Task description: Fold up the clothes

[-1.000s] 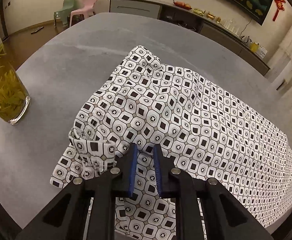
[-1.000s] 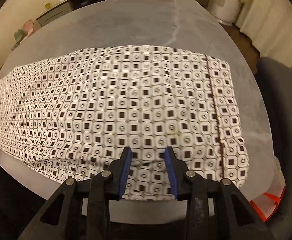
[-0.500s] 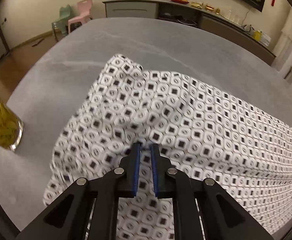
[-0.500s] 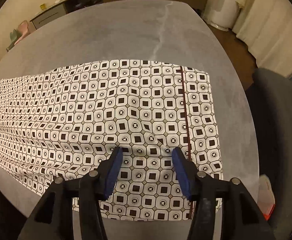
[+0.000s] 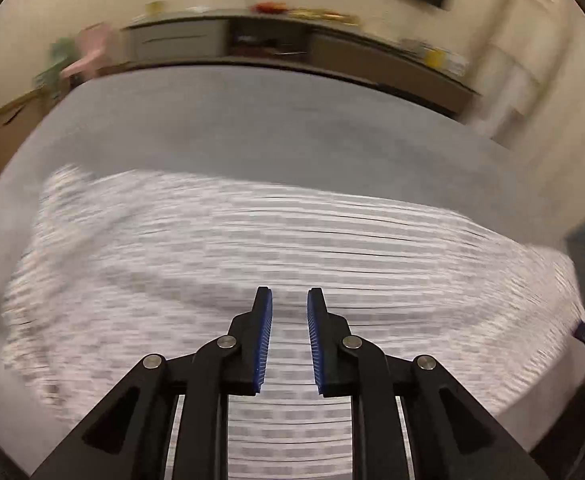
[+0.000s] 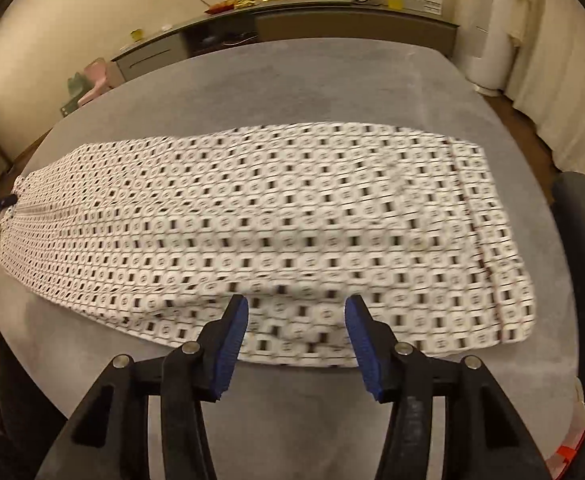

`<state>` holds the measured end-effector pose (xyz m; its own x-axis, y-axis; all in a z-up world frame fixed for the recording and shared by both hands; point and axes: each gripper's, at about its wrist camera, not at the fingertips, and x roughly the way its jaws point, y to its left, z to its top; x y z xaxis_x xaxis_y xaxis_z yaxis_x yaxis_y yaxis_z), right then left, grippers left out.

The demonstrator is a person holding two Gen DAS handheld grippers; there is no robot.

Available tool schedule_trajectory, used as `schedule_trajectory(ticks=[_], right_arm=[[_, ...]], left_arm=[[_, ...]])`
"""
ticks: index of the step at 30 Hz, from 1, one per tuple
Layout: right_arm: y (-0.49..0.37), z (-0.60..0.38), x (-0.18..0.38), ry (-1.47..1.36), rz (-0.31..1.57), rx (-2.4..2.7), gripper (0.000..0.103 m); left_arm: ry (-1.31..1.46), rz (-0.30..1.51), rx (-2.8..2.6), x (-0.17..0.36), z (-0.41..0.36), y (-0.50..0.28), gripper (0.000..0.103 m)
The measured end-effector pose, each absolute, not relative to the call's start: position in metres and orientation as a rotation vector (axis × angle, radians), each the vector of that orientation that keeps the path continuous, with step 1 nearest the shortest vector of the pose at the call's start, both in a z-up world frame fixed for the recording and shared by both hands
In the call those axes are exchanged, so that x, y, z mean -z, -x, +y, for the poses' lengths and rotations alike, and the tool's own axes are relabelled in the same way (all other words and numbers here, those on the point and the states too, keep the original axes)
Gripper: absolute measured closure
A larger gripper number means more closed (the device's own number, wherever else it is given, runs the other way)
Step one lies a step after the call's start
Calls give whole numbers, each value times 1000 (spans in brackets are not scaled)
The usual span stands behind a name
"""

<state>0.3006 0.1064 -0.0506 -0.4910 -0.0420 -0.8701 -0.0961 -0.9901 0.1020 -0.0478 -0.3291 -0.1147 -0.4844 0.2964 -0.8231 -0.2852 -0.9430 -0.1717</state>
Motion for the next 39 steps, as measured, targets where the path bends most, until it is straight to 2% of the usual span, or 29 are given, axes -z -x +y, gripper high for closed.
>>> schedule_trajectory(ticks=[3, 5, 8, 12, 17, 19, 21, 28, 30, 33, 35, 38, 39], right_arm=[[-306, 79, 68, 1585, 157, -2672, 49], [-309, 61, 73, 1599, 28, -2663, 50], [-329, 37, 80, 1728, -60, -2624, 50], [-348, 43, 82, 1763, -75, -2558, 50], [-335, 35, 73, 1559, 163, -2718, 50], [-317, 39, 84, 1572, 138, -2698, 50], [-319, 53, 90, 1590, 14, -2661, 51], [-347, 48, 116, 1810, -75, -2576, 51], [-347, 42, 118, 1724, -82, -2566, 51], [-338, 23, 116, 1598, 62, -2712, 51], [-315, 7, 117, 1557, 88, -2768, 51], [-318, 4, 142, 1655, 26, -2744, 51], [-326, 1, 147, 1642, -81, -2753, 50]], left_arm=[[1294, 116, -2316, 118, -221, 33, 86], [1289, 207, -2241, 128, -158, 28, 86], [1360, 342, -2231, 156, -106, 40, 85], [1399, 317, -2291, 164, -100, 75, 84], [1411, 303, -2236, 162, -90, 81, 84], [1394, 333, -2228, 163, -82, 81, 84], [1376, 364, -2221, 164, -74, 82, 84], [1413, 360, -2231, 164, -80, 118, 83], [1417, 348, -2213, 160, -78, 117, 84], [1386, 301, -2151, 153, -64, 103, 84], [1365, 272, -2097, 148, -52, 89, 84], [1350, 264, -2058, 145, -50, 74, 84], [1347, 261, -2058, 144, -55, 70, 84]])
